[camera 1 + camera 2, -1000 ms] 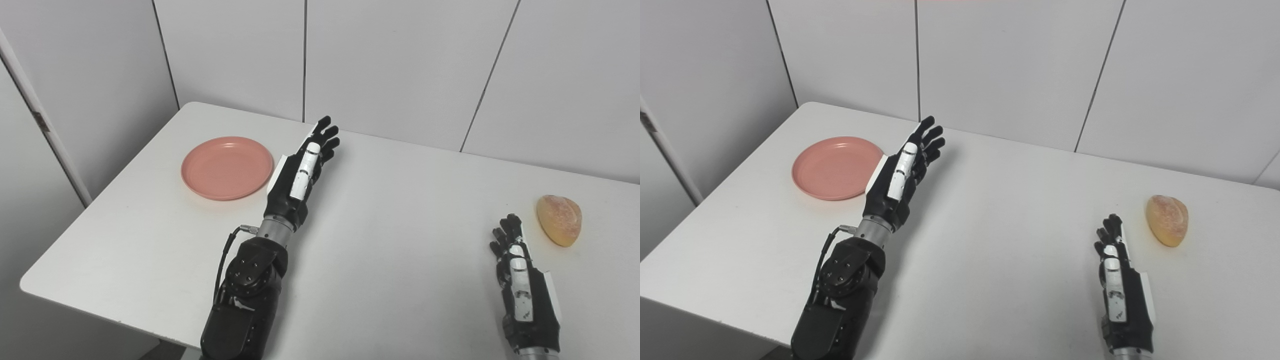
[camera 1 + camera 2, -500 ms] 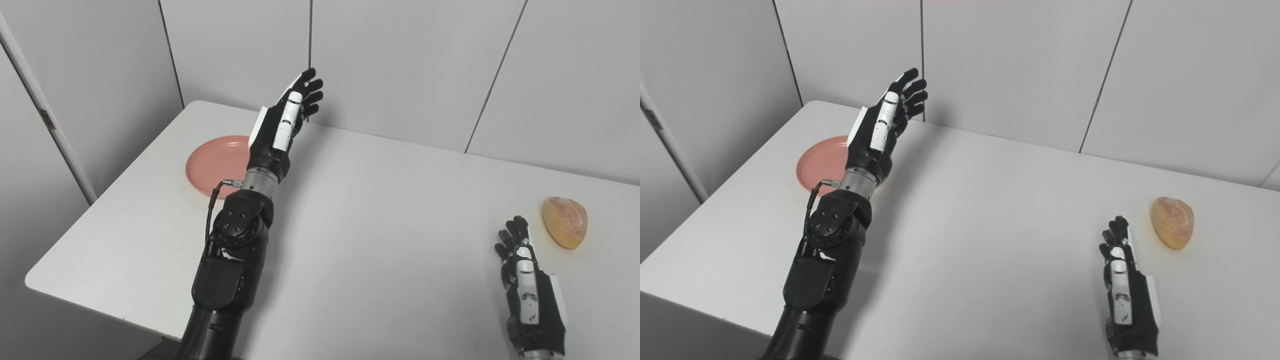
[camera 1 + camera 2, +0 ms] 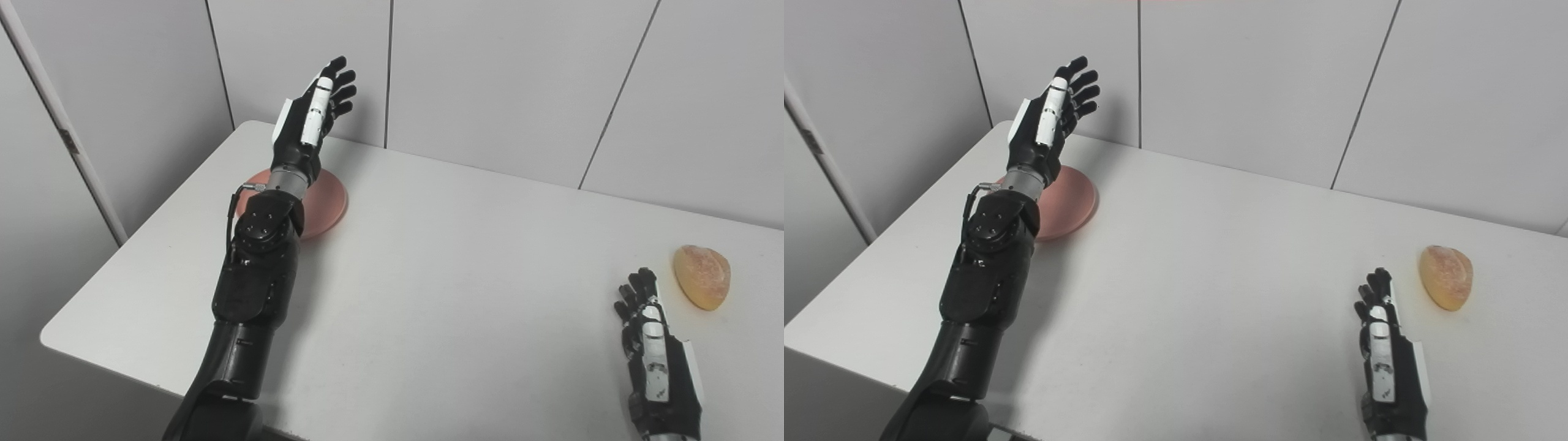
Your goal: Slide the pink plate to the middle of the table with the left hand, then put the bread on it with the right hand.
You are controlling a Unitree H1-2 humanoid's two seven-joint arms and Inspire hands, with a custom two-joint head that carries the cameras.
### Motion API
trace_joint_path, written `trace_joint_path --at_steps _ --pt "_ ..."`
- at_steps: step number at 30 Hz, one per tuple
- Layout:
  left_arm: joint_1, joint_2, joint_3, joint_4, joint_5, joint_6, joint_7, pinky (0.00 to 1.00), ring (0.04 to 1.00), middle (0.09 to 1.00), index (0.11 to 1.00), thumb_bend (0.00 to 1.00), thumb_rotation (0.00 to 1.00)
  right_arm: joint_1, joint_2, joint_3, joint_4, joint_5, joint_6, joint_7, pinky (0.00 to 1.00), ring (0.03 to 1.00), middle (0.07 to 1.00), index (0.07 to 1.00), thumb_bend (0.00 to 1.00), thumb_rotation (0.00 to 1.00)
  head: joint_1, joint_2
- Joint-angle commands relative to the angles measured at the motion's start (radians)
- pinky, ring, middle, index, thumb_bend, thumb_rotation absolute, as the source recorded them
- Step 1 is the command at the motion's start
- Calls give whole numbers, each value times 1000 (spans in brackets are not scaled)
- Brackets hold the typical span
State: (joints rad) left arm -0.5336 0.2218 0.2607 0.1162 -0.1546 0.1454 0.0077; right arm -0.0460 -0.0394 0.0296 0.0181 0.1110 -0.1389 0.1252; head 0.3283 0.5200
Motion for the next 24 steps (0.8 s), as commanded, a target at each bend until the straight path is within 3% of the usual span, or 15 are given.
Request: trace_joint_path --at_steps 1,12,24 --pt "-61 38 18 -17 -17 -5 5 852 863 864 855 385 1000 28 -3 -2 53 14 -6 12 1000 999 1000 1000 209 1000 2 0" --pt "-41 93 104 -21 -96 24 6 847 873 872 863 376 1000 30 -10 -9 49 16 -10 14 1000 1000 1000 1000 200 1000 16 -1" --pt "-8 175 174 43 -149 -10 0 868 888 878 868 371 1000 25 -19 -17 50 38 -1 29 1000 1000 1000 1000 184 1000 46 -3"
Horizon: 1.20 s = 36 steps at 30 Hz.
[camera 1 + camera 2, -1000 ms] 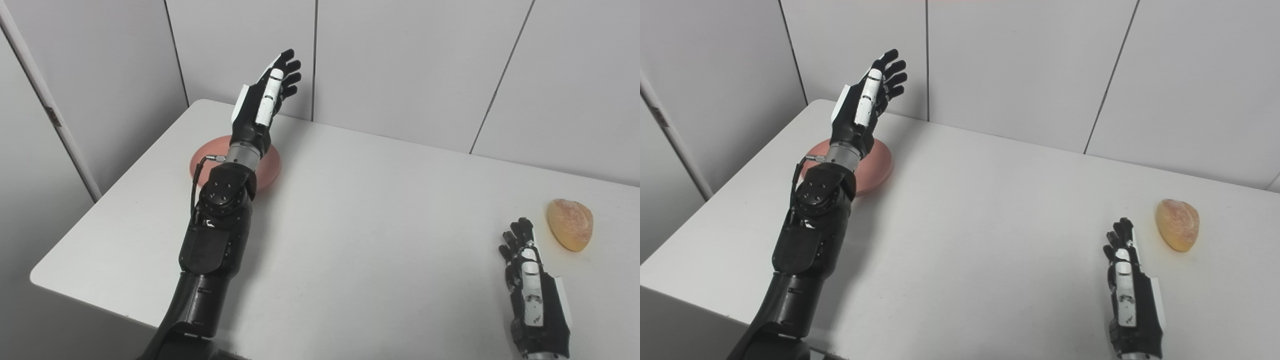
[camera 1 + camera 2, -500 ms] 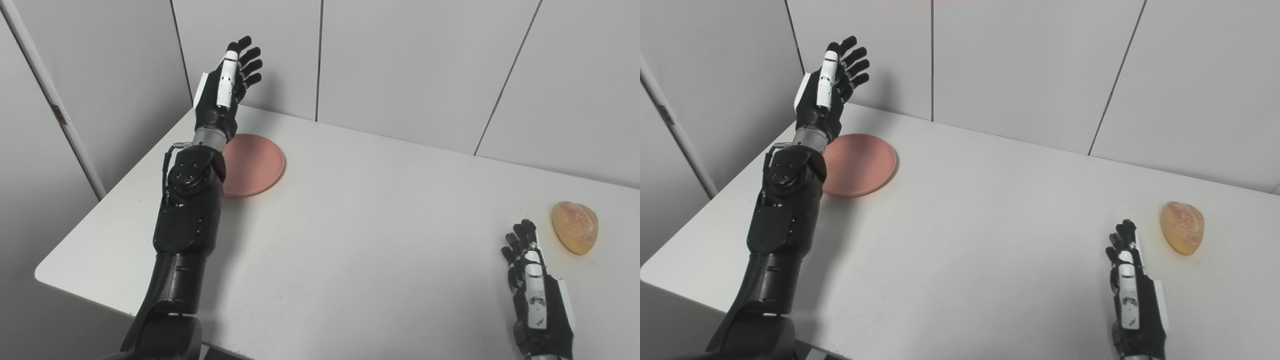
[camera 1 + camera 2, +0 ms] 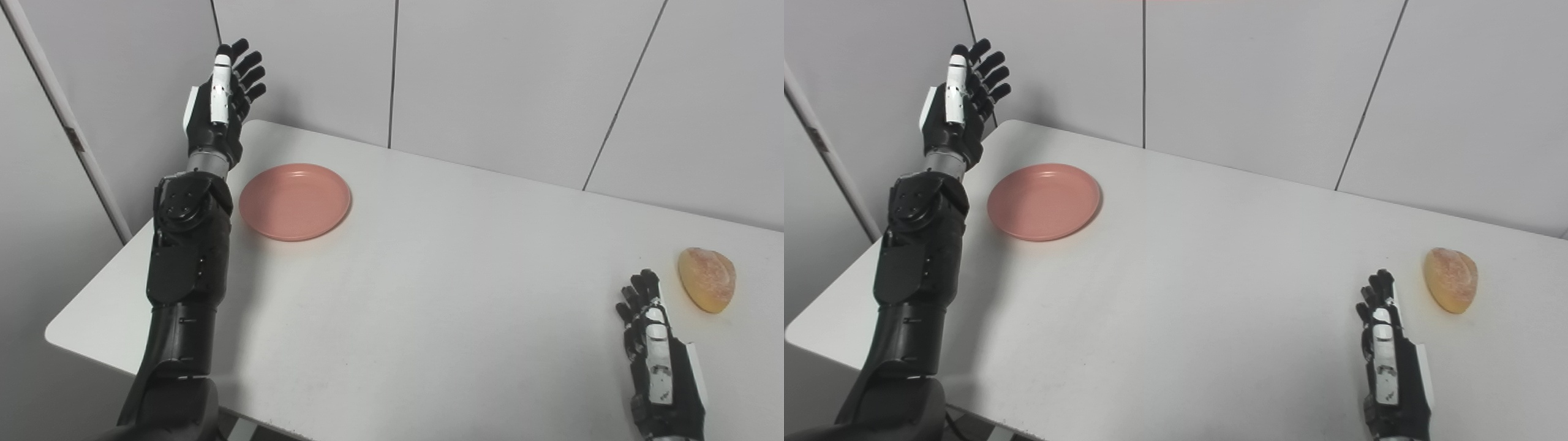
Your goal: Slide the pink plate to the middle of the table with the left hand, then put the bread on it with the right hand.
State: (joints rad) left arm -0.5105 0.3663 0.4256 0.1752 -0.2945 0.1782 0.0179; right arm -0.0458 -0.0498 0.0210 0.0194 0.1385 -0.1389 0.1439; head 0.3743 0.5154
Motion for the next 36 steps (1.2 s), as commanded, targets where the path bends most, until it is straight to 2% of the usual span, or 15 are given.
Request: trace_joint_path --at_steps 1,5,22,28,36 --pt "-30 31 11 -15 -13 -44 -9 860 885 876 863 372 1000 24 -10 -8 51 11 -3 11 1000 1000 1000 1000 187 1000 0 1" --pt "-25 34 39 1 -41 -38 0 827 864 863 853 385 1000 25 -9 -10 54 7 -15 5 1000 1000 1000 1000 169 1000 -3 2" --pt "4 54 99 103 -79 -65 1 871 869 860 853 358 1000 26 -13 -11 48 19 -5 12 1000 1000 1000 1000 185 1000 1 6" --pt "22 53 101 135 -78 -99 4 837 853 843 817 361 1000 28 -14 -11 45 20 -4 8 1000 1000 1000 1000 183 1000 2 7" --pt "41 57 97 189 -77 -124 2 872 873 865 852 330 977 28 -17 -12 42 24 3 10 1000 1000 1000 1000 186 1000 3 10"
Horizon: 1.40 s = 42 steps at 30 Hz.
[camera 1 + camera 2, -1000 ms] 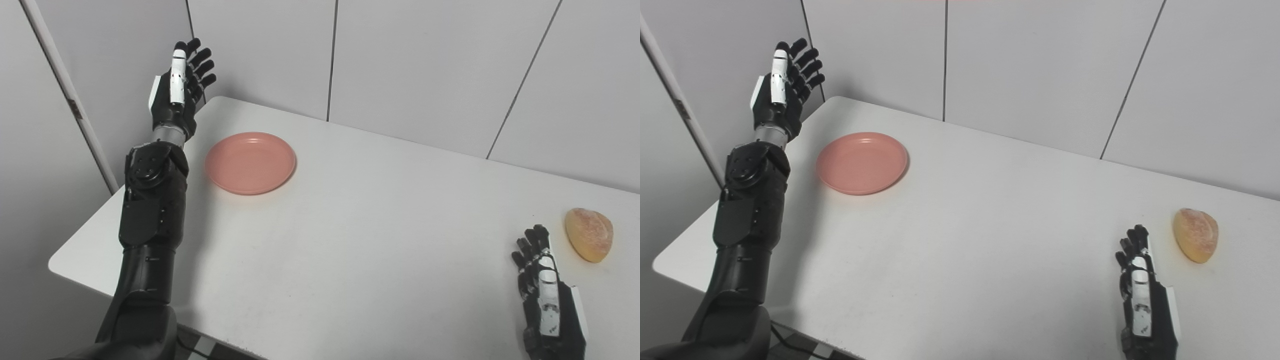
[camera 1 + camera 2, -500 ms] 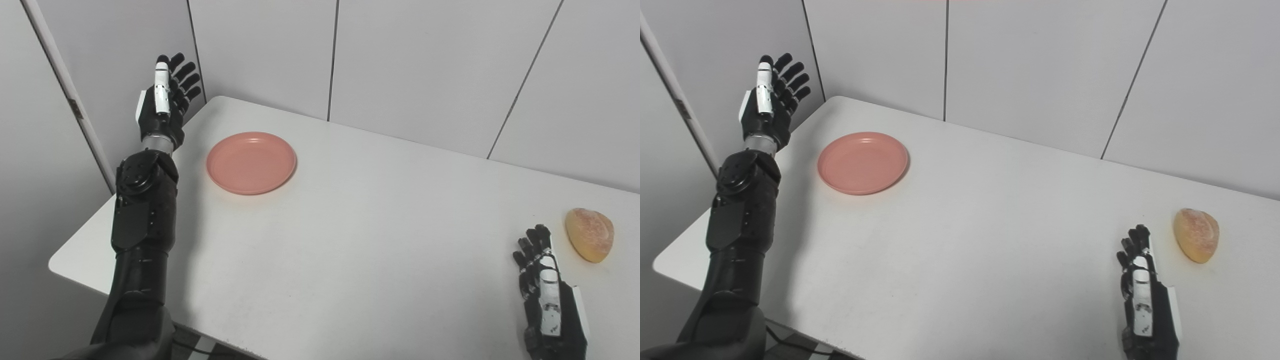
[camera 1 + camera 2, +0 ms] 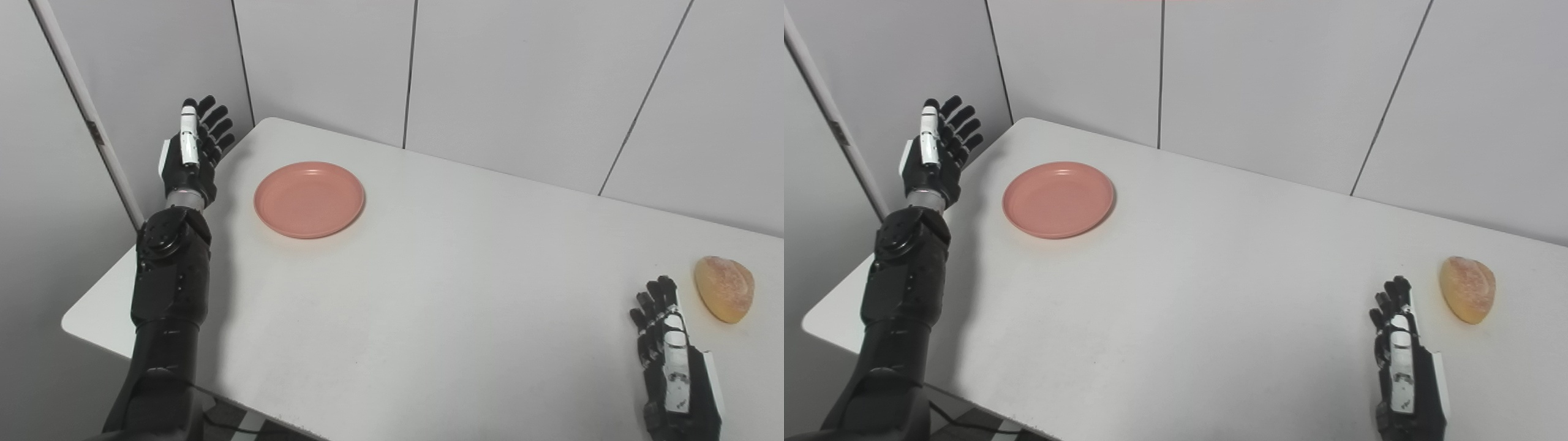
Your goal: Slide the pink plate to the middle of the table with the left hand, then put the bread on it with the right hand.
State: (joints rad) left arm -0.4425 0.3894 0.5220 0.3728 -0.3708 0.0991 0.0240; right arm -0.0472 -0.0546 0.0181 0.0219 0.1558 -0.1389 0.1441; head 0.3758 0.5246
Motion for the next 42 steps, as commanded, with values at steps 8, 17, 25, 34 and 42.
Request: trace_joint_path --at_steps 8,17,25,34,42 --pt "-12 21 -4 20 -10 -50 -13 855 863 857 858 351 1000 32 -11 -11 38 9 2 7 1000 1000 1000 1000 182 1000 1 4" --pt "-7 8 -10 68 -15 -72 -22 845 866 865 852 371 1000 32 -11 -9 40 4 -2 7 1000 1000 1000 1000 191 1000 -2 4" --pt "-7 3 -28 129 -8 -93 -30 869 872 869 866 378 1000 33 -11 -9 39 4 -7 7 1000 1000 1000 1000 185 1000 -4 6" --pt "-18 0 -59 197 19 -131 -19 901 875 864 859 362 1000 34 -12 -7 39 -1 -10 7 1000 1000 1000 1000 170 1000 -6 3" --pt "-47 -3 -96 256 42 -141 -18 877 870 869 865 352 1000 37 -9 -7 31 5 2 7 1000 1000 1000 1000 189 1000 -10 4"
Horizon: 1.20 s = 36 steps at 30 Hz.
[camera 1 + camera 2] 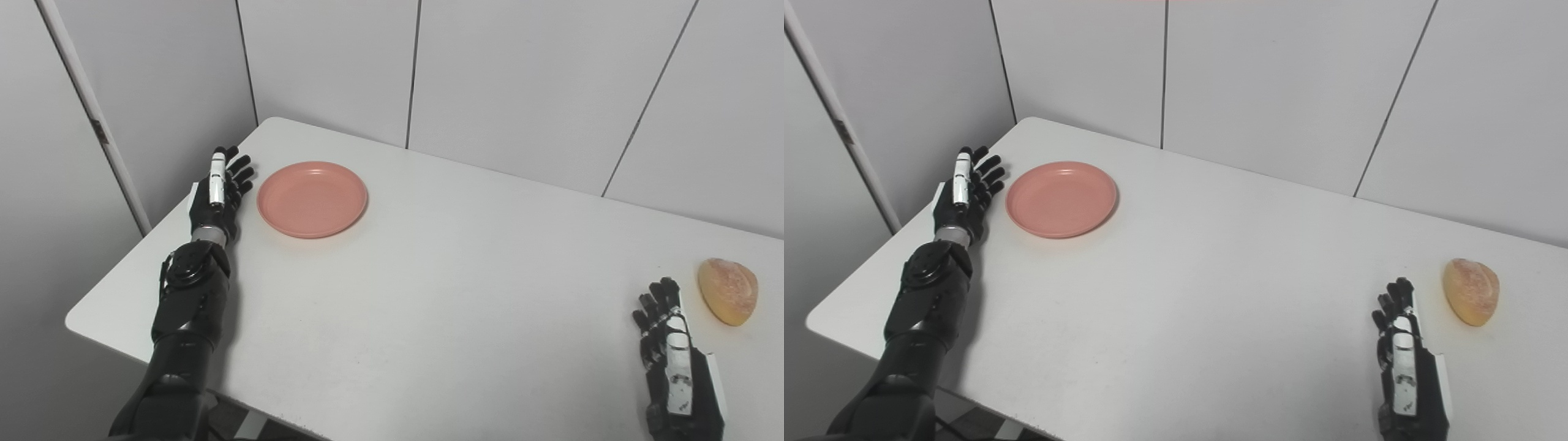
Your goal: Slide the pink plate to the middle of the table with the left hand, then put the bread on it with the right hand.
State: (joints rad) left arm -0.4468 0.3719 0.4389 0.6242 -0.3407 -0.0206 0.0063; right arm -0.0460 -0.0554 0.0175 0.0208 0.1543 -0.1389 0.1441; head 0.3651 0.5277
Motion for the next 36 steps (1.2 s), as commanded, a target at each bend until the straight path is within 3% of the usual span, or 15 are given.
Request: trace_joint_path --at_steps 1,21,36 --pt "-49 13 -18 17 14 -24 -1 879 871 869 866 352 1000 36 -8 -6 32 2 1 6 1000 1000 1000 1000 183 1000 0 1" --pt "-150 -32 -99 154 37 -58 -8 864 857 855 853 344 1000 43 0 0 25 -3 -2 4 1000 1000 1000 1000 177 1000 -18 3" --pt "-160 -92 -121 178 16 -57 -51 867 850 846 836 378 1000 46 8 8 13 -24 8 -5 1000 1000 1000 1000 202 1000 -40 15"
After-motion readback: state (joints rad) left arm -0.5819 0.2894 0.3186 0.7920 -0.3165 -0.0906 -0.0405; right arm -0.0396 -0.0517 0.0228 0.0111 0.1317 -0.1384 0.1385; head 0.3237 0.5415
